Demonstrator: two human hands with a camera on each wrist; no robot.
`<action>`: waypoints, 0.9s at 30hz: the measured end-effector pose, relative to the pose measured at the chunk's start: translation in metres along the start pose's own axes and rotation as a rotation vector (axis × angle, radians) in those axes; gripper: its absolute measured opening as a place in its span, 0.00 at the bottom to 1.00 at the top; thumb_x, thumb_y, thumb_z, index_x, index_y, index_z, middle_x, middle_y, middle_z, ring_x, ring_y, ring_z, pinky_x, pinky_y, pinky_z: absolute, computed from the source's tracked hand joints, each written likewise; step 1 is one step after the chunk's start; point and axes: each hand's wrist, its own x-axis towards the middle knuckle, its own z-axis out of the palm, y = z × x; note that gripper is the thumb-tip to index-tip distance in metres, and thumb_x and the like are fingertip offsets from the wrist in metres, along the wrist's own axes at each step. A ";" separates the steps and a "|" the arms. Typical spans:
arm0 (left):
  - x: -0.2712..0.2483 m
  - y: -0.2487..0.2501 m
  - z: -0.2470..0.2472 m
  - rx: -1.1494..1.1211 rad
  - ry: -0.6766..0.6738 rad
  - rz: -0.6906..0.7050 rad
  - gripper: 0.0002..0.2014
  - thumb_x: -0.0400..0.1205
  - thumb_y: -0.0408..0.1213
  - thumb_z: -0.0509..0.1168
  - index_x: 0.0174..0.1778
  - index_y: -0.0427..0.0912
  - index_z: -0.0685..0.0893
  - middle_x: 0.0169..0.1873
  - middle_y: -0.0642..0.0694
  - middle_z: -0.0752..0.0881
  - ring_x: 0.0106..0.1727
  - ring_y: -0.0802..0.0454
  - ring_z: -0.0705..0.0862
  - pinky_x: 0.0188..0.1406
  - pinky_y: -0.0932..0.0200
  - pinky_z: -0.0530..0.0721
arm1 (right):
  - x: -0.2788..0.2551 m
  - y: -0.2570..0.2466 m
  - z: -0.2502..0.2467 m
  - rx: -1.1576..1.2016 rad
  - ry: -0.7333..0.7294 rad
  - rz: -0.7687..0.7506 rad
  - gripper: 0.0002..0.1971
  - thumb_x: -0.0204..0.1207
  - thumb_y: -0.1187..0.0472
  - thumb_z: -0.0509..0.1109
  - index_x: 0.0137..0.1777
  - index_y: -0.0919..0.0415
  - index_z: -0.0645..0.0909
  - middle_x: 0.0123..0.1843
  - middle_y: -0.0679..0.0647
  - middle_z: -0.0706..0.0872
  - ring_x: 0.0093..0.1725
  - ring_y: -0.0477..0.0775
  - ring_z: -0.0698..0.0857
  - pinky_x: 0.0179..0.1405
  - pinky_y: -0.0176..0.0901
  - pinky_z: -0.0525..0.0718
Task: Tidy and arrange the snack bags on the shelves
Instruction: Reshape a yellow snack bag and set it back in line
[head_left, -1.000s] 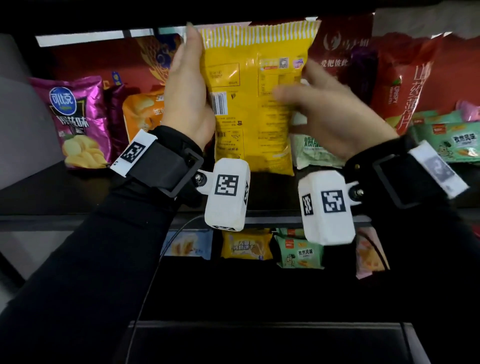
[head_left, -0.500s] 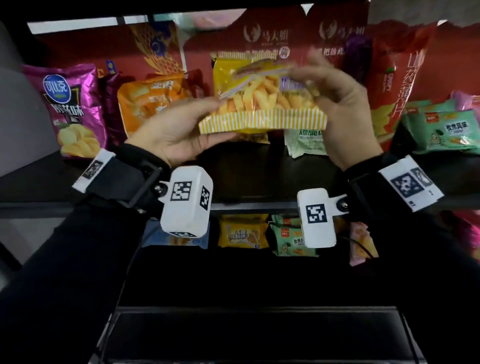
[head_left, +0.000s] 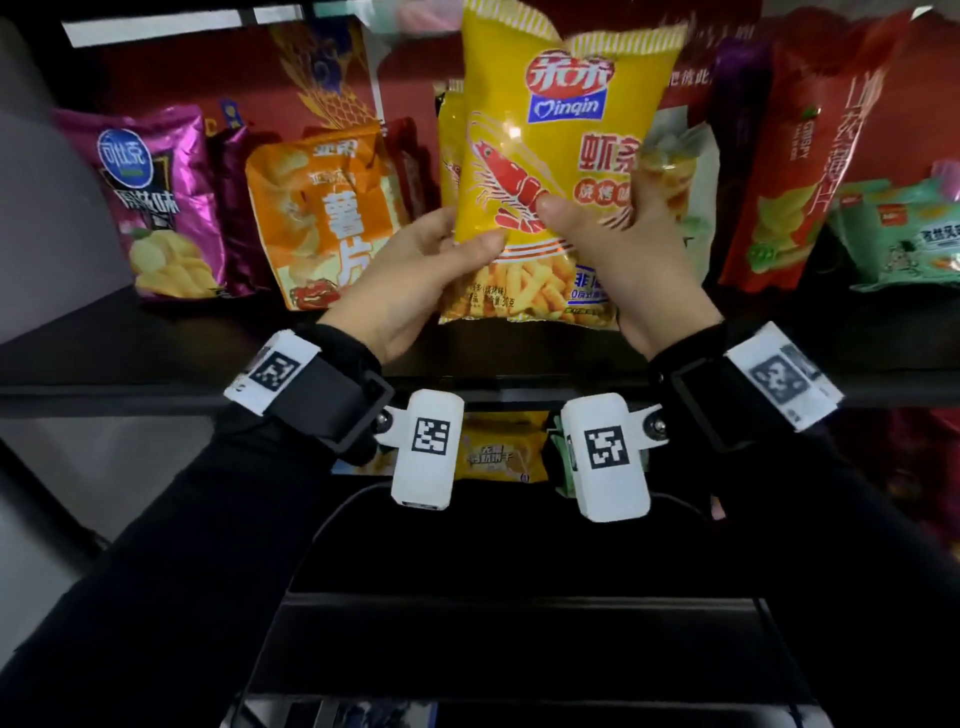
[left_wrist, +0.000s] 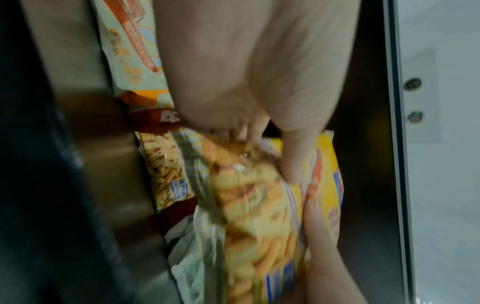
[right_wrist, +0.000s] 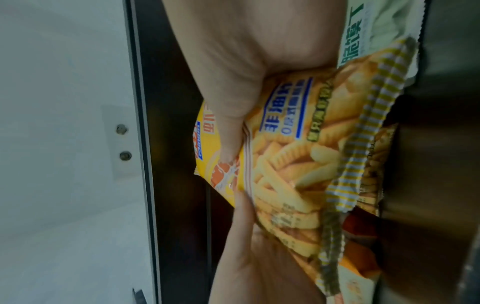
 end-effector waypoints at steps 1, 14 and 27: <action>0.002 -0.002 0.002 0.028 0.052 0.021 0.19 0.81 0.35 0.67 0.68 0.37 0.79 0.54 0.45 0.90 0.55 0.51 0.89 0.51 0.58 0.86 | -0.001 0.001 0.002 -0.029 0.003 -0.015 0.33 0.71 0.53 0.79 0.73 0.58 0.70 0.65 0.52 0.84 0.61 0.48 0.86 0.63 0.51 0.85; 0.000 -0.036 0.010 0.538 0.227 0.030 0.20 0.86 0.55 0.56 0.61 0.46 0.83 0.60 0.48 0.87 0.62 0.50 0.84 0.68 0.49 0.78 | -0.026 0.017 -0.028 -0.179 0.290 -0.137 0.21 0.78 0.55 0.72 0.68 0.64 0.77 0.57 0.53 0.86 0.54 0.43 0.85 0.58 0.41 0.84; -0.003 -0.050 0.018 0.991 0.123 0.055 0.10 0.85 0.41 0.62 0.54 0.53 0.89 0.59 0.51 0.86 0.61 0.51 0.81 0.54 0.63 0.72 | -0.058 0.020 -0.108 -0.393 0.825 -0.017 0.20 0.79 0.65 0.59 0.71 0.70 0.72 0.62 0.60 0.79 0.62 0.55 0.77 0.68 0.45 0.74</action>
